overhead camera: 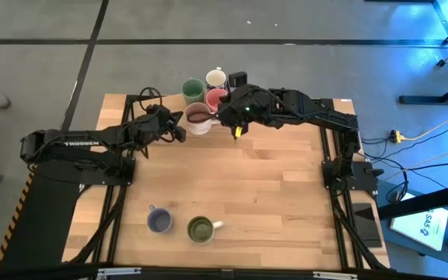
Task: Place coffee mugs
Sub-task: Put the light brown mug on the shelf
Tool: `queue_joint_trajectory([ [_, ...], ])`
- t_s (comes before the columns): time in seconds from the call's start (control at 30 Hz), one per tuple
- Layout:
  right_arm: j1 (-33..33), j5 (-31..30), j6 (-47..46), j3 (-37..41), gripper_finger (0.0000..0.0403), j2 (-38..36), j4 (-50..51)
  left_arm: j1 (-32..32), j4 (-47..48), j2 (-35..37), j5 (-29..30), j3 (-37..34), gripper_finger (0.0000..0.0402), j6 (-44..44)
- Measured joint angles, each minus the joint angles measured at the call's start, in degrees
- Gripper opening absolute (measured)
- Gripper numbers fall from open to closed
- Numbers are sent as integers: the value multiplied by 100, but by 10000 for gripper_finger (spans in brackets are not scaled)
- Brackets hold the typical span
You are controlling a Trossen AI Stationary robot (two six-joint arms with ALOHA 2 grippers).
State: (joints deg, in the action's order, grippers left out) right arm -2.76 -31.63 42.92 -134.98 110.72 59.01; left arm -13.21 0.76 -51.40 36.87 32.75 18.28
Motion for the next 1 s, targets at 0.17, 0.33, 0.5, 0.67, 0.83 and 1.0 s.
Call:
queue_joint_trajectory([
  [0.17,11,1017,-73,247,0,-2,65,3,5,164,-279,0,0,2],
  [0.33,13,1443,-107,1045,0,99,-287,66,45,582,-355,0,0,4],
  [0.5,17,1701,-85,1793,0,256,-1126,68,21,1176,-449,3,0,114],
  [0.67,13,1712,-99,2225,0,349,-1860,177,-9,1625,-458,9,0,125],
  [0.83,11,1733,-36,2301,0,545,-2120,301,-9,1804,-456,9,0,114],
  [1.0,11,1617,104,2304,0,772,-2389,328,-7,1812,-440,7,0,109],
])
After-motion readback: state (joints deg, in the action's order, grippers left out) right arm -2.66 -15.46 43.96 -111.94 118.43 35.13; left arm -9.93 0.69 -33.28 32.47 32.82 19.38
